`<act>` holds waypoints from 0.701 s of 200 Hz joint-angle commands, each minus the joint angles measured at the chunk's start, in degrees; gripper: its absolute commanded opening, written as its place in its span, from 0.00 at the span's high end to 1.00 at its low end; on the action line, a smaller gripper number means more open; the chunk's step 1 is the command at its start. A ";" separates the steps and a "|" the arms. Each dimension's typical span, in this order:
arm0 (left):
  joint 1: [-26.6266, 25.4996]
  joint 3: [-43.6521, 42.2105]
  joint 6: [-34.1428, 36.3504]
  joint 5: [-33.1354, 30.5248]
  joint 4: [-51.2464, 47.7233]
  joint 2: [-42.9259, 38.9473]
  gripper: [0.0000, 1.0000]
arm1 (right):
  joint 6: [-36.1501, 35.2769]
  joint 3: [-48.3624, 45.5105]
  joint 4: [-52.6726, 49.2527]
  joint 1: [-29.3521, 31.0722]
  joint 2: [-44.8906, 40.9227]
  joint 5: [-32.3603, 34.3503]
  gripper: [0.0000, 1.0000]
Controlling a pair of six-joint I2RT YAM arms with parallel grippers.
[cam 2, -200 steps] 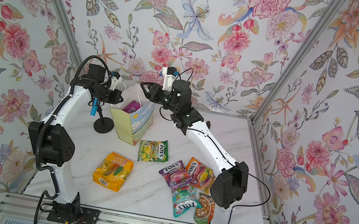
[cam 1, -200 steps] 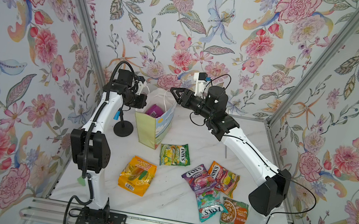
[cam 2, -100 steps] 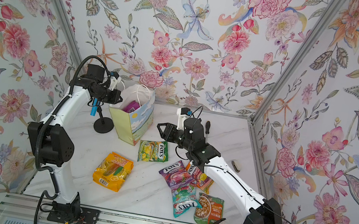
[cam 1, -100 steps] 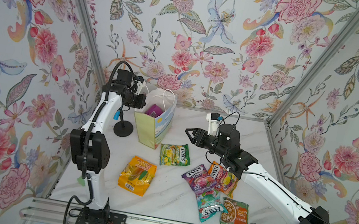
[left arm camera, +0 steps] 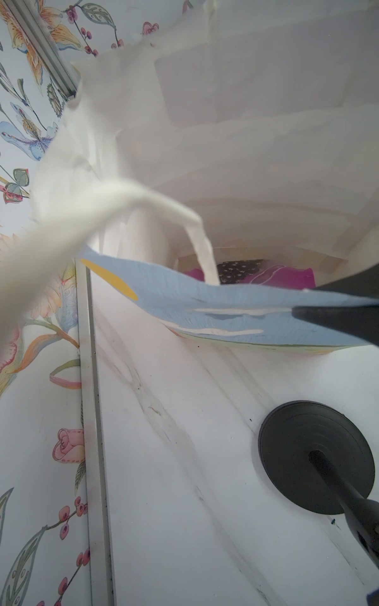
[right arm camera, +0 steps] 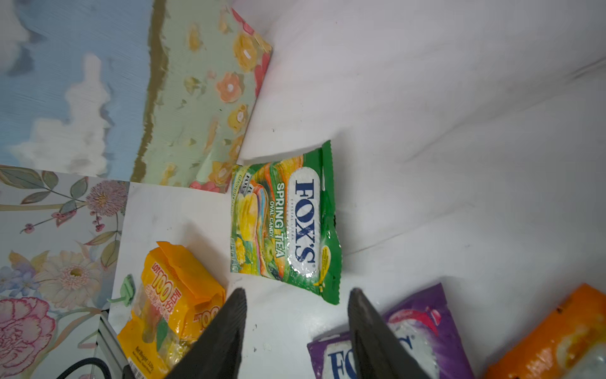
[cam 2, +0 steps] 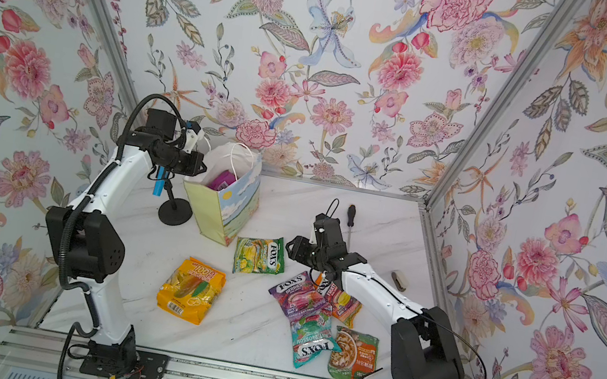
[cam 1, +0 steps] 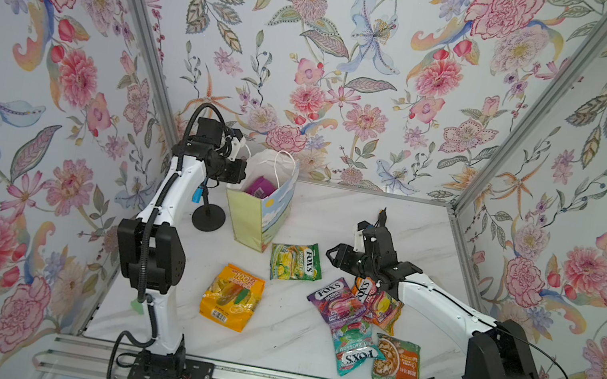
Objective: Place the snacks into the paper bag
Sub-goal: 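Withdraw the right gripper from the bag and move it to the green FOX'S packet, then grasp the green FOX'S Spring Tea packet with the right gripper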
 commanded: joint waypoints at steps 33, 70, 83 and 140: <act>0.62 -1.23 -0.69 -0.01 0.00 -2.29 0.98 | -2.37 4.24 1.43 -0.50 8.24 -4.04 0.51; 0.60 -1.23 -0.69 -0.06 0.07 -2.33 0.98 | -1.44 5.70 3.88 -0.61 13.40 -6.24 0.51; 0.64 -1.31 -0.68 -0.09 0.07 -2.31 0.98 | -1.18 6.15 4.48 -0.61 14.71 -6.64 0.51; 0.62 -1.40 -0.56 -0.02 0.07 -2.12 0.98 | 1.64 6.61 8.87 -0.61 18.98 -8.60 0.52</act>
